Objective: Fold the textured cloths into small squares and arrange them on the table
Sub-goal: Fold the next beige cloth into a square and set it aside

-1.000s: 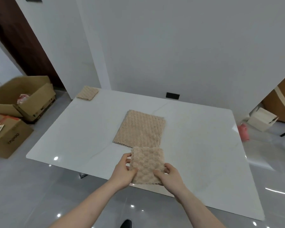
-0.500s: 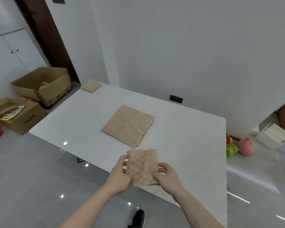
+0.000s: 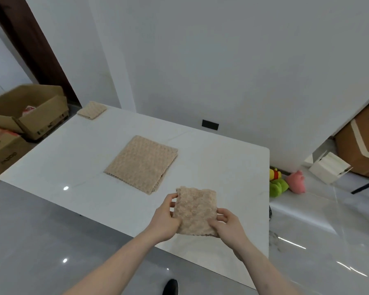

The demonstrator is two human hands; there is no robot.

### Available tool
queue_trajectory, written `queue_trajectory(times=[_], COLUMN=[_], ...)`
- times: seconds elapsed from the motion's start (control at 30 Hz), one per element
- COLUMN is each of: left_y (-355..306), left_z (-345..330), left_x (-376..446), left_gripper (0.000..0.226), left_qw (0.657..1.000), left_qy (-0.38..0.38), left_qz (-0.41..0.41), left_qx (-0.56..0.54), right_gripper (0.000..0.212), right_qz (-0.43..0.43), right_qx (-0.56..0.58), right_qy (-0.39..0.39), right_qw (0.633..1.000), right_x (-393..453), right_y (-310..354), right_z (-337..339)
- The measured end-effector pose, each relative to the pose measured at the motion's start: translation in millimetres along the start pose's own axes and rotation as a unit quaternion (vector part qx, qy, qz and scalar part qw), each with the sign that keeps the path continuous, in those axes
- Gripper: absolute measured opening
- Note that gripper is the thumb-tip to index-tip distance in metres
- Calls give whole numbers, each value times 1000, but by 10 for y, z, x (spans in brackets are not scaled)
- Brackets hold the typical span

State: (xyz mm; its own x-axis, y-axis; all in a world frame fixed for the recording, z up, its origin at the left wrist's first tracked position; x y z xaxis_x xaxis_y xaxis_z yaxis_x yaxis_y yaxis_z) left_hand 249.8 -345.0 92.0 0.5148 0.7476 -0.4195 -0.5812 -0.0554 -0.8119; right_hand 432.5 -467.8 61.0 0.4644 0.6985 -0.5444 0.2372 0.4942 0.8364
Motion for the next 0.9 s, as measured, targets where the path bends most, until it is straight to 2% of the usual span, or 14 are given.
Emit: queue_trajectory(times=[0.33,0.5,0.77,0.9], left_y=[-356,-568,-485,-560], left_z=[-875,-1402,-1571,-1572], left_x=[80,-50,-347,-183], left_gripper=[58,57,57,56], left_qw=[996,991,974,976], left_qy=[-64,-99,-171,-162], left_qz=[56,78,124,122], left_qx=[-27,-49,-82,-85], right_gripper=[30,28,30,27], right_qz=[26,5,18,36], right_qx=[-68,-94,-154,-161], right_qy=[66,109,205,199], right_qw=[995,990,966,966], right_x=[312,467,515,607], right_y=[130,89,304,394], right_z=[933,1459,1375,1432])
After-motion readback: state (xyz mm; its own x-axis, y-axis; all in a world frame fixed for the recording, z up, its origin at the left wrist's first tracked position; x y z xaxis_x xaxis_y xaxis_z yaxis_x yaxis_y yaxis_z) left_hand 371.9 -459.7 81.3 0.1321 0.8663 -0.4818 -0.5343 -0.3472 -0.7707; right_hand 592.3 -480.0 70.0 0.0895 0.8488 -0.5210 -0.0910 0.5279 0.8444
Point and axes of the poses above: each hand's wrist, its own x-axis towards the middle knuckle, its own z-axis out of the back of the hand, y = z × x, the point moved 8 cm from there along x, towards the middle knuckle, and after that the axes turned 8 degrees about x, right-handed, at the moved point
